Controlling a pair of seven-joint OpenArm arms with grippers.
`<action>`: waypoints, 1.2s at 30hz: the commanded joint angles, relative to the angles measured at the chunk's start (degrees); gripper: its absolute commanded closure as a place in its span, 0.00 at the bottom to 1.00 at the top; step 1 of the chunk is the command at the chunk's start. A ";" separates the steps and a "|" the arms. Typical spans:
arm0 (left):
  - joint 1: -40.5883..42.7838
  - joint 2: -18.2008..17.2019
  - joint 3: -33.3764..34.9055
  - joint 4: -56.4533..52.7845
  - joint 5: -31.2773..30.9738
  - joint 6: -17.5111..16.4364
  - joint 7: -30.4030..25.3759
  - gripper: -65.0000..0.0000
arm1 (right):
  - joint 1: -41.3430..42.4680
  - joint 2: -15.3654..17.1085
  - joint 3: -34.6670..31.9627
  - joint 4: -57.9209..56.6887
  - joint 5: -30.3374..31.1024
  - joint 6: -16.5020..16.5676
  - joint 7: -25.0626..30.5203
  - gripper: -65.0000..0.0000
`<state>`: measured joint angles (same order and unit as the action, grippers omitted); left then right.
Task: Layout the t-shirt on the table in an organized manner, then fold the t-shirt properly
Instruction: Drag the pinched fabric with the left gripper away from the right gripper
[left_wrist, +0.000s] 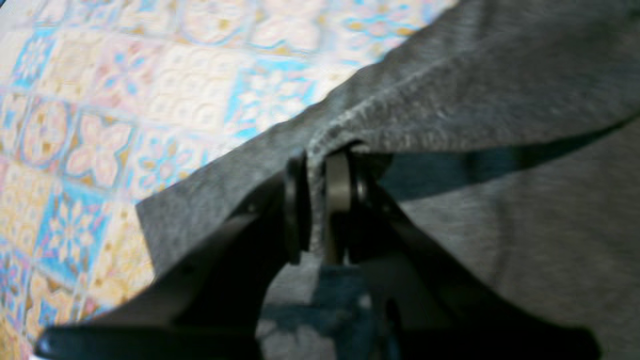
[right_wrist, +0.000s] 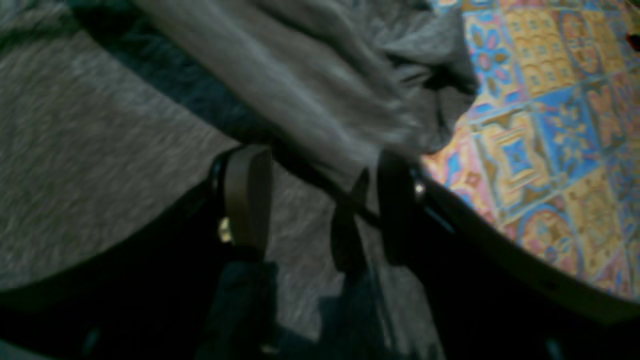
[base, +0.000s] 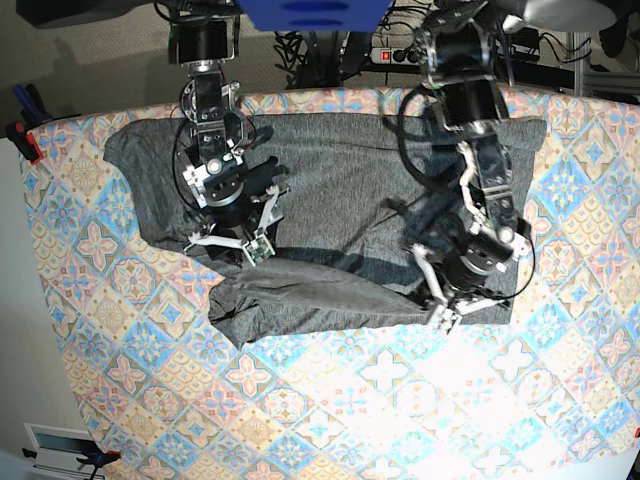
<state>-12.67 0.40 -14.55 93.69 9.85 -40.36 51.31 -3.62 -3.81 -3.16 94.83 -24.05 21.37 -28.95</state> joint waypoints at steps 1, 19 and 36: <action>-2.24 -1.06 -0.18 -0.28 -0.57 0.36 -0.98 0.92 | 0.76 -0.27 -0.05 1.22 0.10 -0.31 1.30 0.51; -8.65 -7.39 -1.32 -10.04 -0.13 0.36 -5.73 0.92 | -2.05 -0.36 16.48 1.13 0.19 -0.31 1.39 0.51; -25.62 -6.95 1.14 -10.04 -0.13 0.36 -0.01 0.92 | -3.64 -0.36 25.09 -8.28 0.27 -0.31 5.17 0.51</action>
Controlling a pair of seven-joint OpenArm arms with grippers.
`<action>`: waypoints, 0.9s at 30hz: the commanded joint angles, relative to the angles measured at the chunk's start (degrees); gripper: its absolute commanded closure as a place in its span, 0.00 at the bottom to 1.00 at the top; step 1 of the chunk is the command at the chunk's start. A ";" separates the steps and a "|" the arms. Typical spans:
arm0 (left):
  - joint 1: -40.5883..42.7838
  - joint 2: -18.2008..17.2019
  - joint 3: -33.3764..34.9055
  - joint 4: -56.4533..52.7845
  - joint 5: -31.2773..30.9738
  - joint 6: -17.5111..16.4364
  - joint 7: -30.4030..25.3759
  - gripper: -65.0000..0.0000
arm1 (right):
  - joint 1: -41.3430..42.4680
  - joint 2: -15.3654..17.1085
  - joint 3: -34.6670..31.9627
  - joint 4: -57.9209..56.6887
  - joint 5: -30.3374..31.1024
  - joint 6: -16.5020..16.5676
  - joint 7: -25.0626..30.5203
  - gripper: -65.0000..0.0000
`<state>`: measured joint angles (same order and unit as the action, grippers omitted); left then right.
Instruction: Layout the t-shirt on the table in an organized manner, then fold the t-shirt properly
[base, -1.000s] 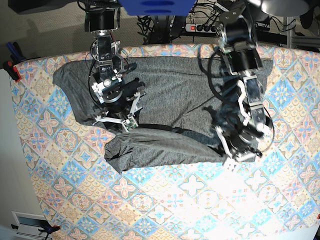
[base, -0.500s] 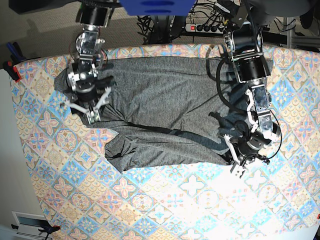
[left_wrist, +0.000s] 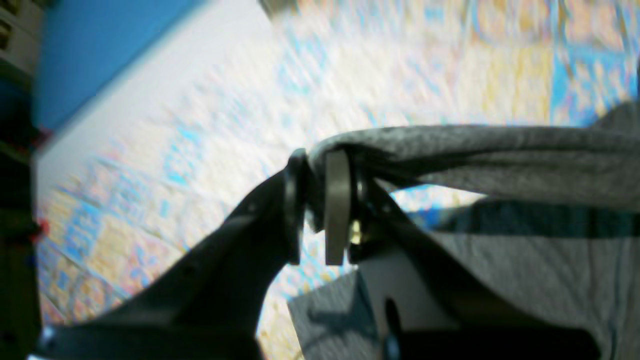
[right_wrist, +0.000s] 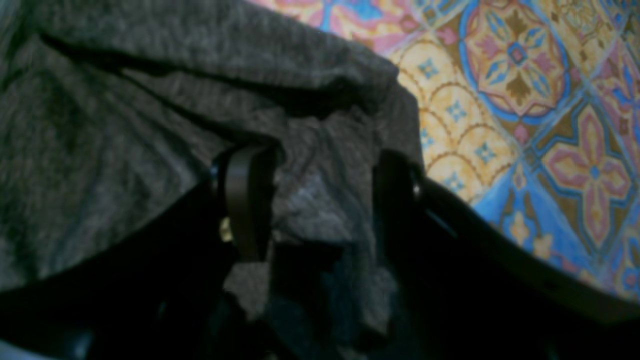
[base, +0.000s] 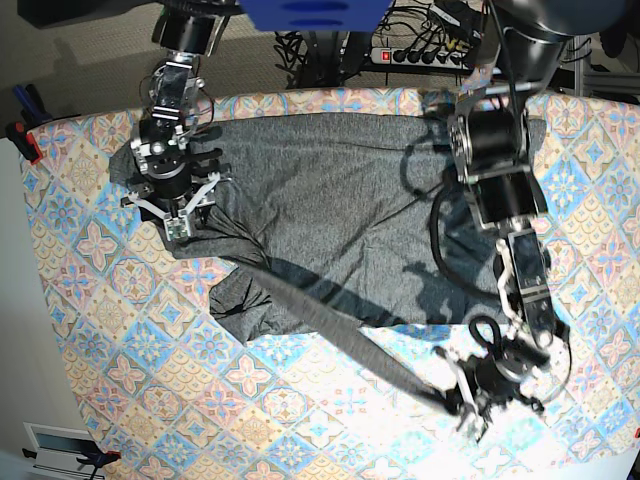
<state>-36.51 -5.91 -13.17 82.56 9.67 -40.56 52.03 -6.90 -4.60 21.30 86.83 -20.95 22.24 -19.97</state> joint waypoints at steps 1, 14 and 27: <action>-2.48 -0.90 -0.24 1.08 0.04 0.56 -0.73 0.92 | -0.36 0.43 1.60 -0.98 -2.83 -1.18 -3.11 0.51; -8.10 -4.51 -2.88 -1.47 0.13 0.56 -0.73 0.92 | 0.08 0.43 8.19 -6.61 -2.92 -1.18 -2.06 0.51; 8.60 -0.73 8.29 12.07 0.22 0.56 0.06 0.50 | 0.08 0.43 8.02 -5.90 -2.92 -1.18 -2.41 0.51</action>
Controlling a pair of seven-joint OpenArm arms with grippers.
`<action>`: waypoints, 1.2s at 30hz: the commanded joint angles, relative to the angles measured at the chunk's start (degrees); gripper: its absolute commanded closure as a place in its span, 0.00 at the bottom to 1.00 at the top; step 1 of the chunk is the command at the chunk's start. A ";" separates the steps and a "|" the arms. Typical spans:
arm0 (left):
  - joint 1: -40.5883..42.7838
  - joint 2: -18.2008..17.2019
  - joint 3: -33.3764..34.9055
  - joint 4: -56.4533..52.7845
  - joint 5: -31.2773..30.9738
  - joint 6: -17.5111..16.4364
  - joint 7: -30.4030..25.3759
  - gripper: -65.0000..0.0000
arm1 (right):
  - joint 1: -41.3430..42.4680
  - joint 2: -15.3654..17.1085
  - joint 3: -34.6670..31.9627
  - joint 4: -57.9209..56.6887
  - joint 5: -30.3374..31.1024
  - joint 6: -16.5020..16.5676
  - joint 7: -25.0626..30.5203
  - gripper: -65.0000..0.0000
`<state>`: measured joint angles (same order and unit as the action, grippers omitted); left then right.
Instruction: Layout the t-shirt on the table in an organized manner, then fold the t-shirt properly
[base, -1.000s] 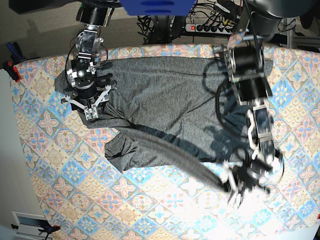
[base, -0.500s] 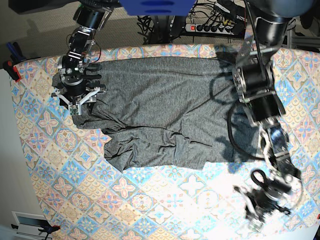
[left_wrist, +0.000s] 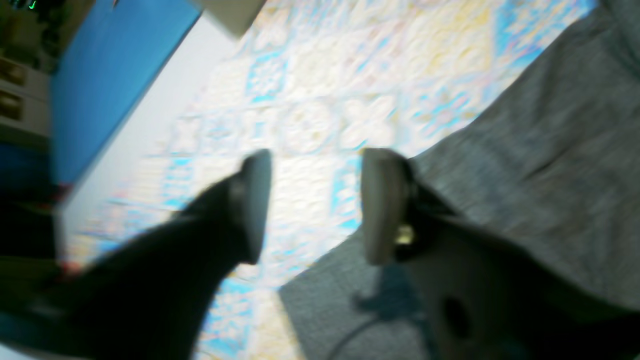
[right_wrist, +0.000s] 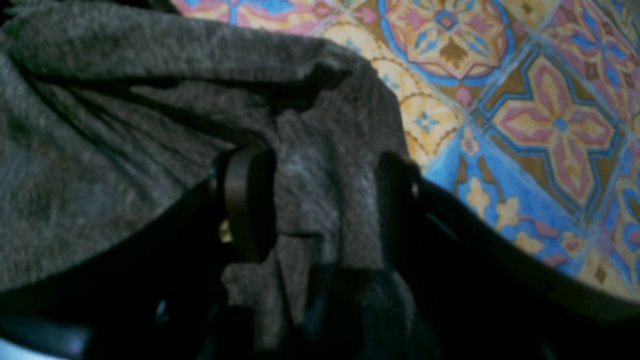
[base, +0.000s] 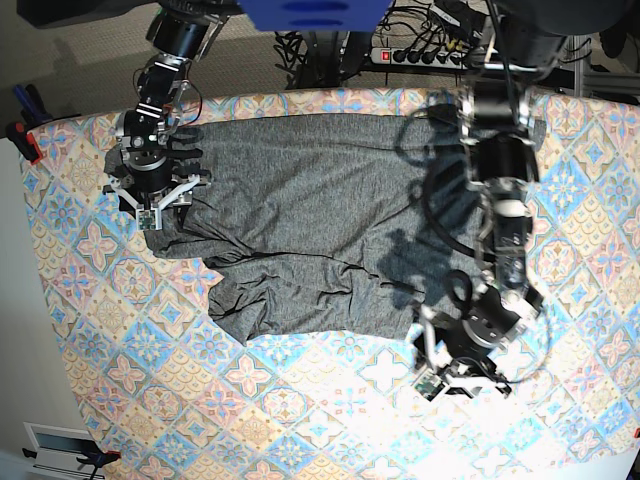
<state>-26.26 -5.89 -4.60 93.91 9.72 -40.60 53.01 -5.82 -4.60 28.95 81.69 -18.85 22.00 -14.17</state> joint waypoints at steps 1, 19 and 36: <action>-1.04 0.22 -1.60 -0.85 0.17 0.60 -1.37 0.45 | -0.99 0.43 0.37 -0.77 -5.02 -0.94 -8.11 0.51; 1.78 5.49 0.07 -27.05 -0.09 0.60 -16.66 0.41 | -1.16 0.43 0.11 -0.77 -5.02 -0.94 -8.20 0.51; -3.59 5.49 0.43 -50.88 -0.44 0.60 -27.21 0.70 | -1.34 0.43 0.19 -0.77 -5.02 -0.94 -8.20 0.51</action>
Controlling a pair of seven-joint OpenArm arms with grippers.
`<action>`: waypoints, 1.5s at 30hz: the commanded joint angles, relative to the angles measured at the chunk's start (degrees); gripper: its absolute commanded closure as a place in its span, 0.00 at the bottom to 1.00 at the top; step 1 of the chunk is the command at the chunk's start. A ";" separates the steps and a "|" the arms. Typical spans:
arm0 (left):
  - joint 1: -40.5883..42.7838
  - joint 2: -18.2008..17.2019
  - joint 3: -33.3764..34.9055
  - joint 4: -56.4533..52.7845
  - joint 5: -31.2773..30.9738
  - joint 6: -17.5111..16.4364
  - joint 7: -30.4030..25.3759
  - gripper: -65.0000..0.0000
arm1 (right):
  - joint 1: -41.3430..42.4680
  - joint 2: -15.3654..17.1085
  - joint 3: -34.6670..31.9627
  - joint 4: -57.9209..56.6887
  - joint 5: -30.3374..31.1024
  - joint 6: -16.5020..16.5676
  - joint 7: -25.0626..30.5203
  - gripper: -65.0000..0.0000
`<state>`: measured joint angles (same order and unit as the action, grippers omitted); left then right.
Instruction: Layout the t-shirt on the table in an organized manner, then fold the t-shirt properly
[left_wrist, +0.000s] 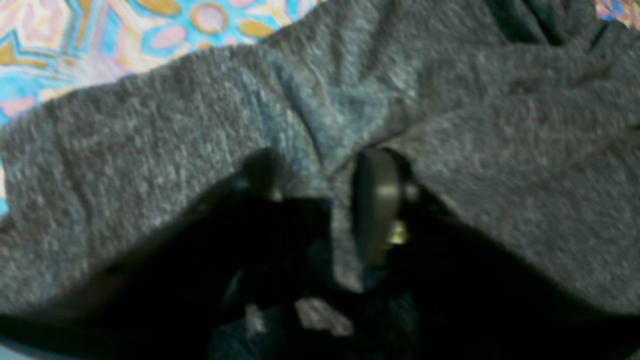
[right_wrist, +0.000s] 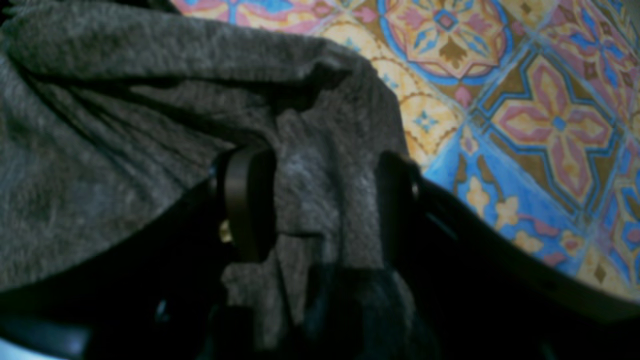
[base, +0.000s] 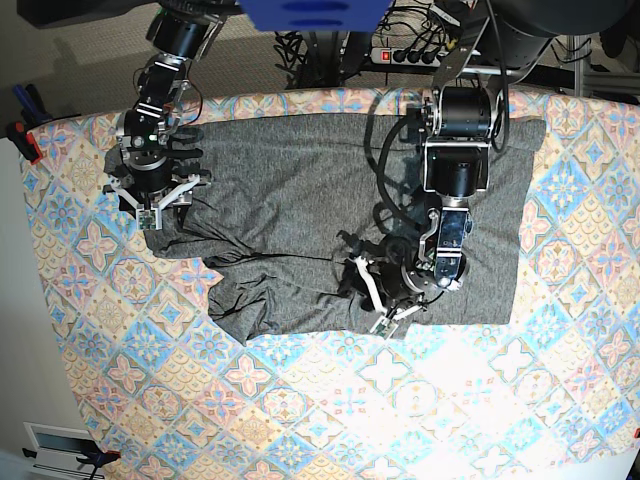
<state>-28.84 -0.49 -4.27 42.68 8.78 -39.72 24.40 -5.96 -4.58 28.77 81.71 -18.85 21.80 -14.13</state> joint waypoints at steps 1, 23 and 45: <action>-1.01 0.18 -0.17 0.36 0.50 -0.28 1.40 0.79 | -1.21 0.40 0.37 -0.79 -5.02 -0.75 -8.33 0.51; -10.06 2.47 -7.99 15.74 -3.63 -0.28 11.86 0.94 | -0.86 0.40 0.37 -0.79 -5.02 -0.75 -8.33 0.51; -13.14 -7.73 -8.25 25.68 -9.61 -0.28 24.34 0.92 | -0.86 0.40 7.84 -7.21 -5.02 -0.75 -8.33 0.51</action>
<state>-40.18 -8.80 -12.80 67.48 0.40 -39.38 49.76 -4.73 -4.82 35.46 76.58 -15.92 24.82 -9.28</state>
